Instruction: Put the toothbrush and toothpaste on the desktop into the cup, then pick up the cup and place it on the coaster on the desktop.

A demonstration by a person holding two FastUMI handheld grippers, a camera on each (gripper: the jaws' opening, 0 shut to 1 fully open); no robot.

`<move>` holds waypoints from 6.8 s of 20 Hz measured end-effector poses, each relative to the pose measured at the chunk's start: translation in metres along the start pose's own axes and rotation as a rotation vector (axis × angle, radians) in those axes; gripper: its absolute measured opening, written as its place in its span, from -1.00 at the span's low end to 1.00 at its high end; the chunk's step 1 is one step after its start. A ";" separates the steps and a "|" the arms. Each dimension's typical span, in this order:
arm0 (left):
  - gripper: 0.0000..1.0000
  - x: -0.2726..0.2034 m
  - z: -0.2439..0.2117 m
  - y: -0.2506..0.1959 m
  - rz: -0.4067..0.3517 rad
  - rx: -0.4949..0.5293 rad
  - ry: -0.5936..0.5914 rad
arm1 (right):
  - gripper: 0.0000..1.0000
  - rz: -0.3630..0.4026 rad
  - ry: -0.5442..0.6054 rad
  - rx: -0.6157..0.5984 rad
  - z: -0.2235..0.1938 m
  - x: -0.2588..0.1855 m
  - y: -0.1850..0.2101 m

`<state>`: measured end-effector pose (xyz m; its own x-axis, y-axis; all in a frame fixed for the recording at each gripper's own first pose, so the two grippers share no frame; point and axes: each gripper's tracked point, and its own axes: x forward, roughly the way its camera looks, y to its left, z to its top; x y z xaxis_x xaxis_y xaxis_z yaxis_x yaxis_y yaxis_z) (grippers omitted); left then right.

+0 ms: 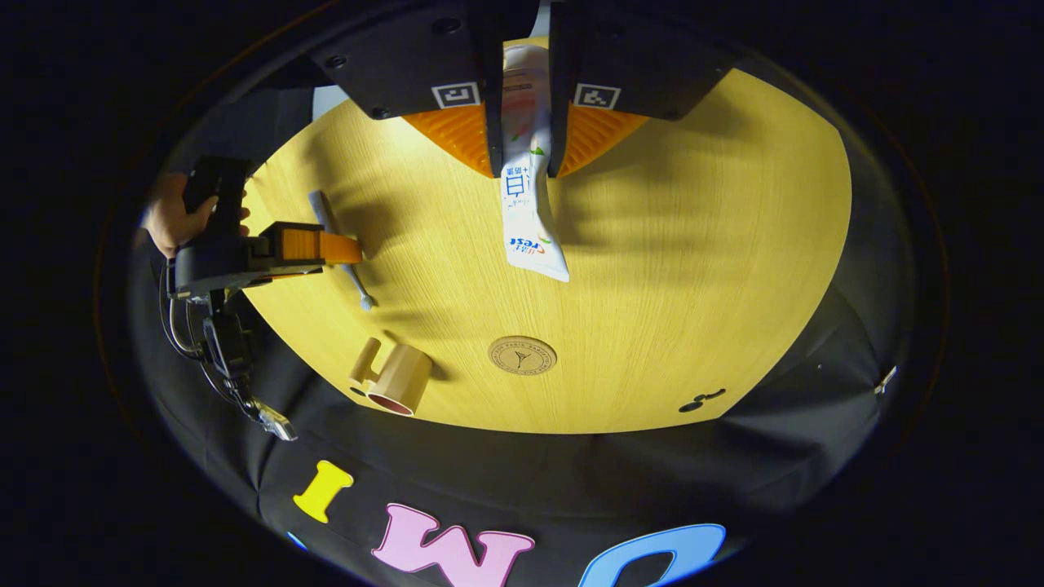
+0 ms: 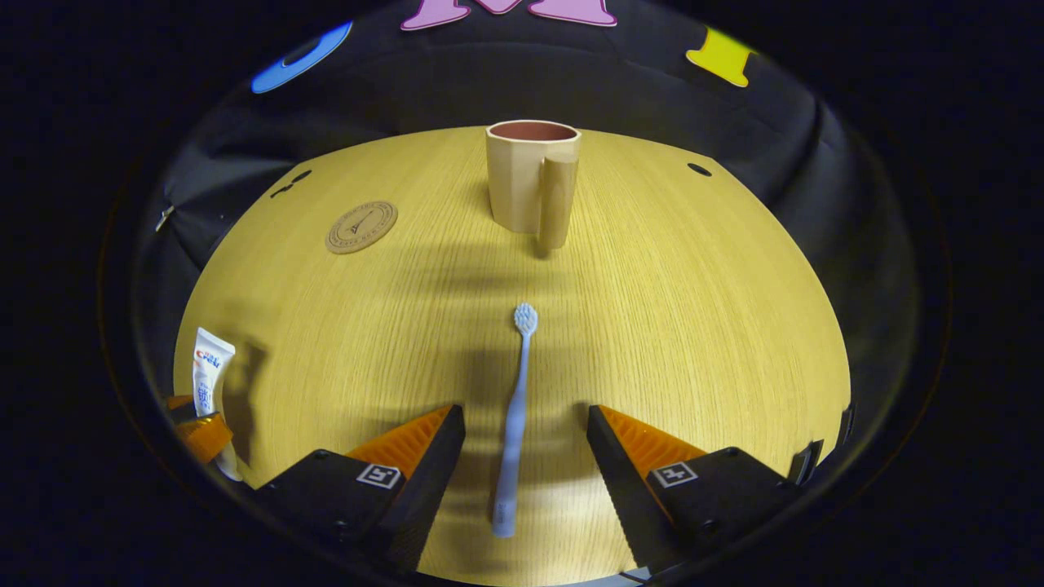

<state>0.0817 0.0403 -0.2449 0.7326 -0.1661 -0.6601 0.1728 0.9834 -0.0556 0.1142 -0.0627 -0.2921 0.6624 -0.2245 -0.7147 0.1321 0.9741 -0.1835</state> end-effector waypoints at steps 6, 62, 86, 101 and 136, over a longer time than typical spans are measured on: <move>-0.45 0.001 -0.001 0.003 -0.028 0.021 0.012 | 0.20 -0.010 0.034 0.071 0.003 0.005 -0.004; -0.40 0.179 0.363 -0.205 -0.296 0.076 -0.633 | -0.88 0.380 -0.021 0.148 0.091 -0.017 -0.162; 0.95 0.030 0.216 -0.152 -0.145 -0.180 -0.527 | -0.89 0.538 -0.405 0.245 0.261 -0.048 -0.105; 0.95 0.012 0.207 -0.122 -0.098 -0.412 -0.580 | -0.89 0.591 -0.647 0.265 0.352 -0.006 -0.050; 0.93 -0.019 0.140 -0.096 -0.049 -0.302 -0.402 | 0.95 0.462 -0.474 0.010 0.263 -0.049 -0.035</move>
<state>0.1433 -0.0614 -0.1218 0.9342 -0.1696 -0.3139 0.0590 0.9411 -0.3329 0.2712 -0.0783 -0.0727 0.9053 0.2501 -0.3432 -0.2377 0.9682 0.0786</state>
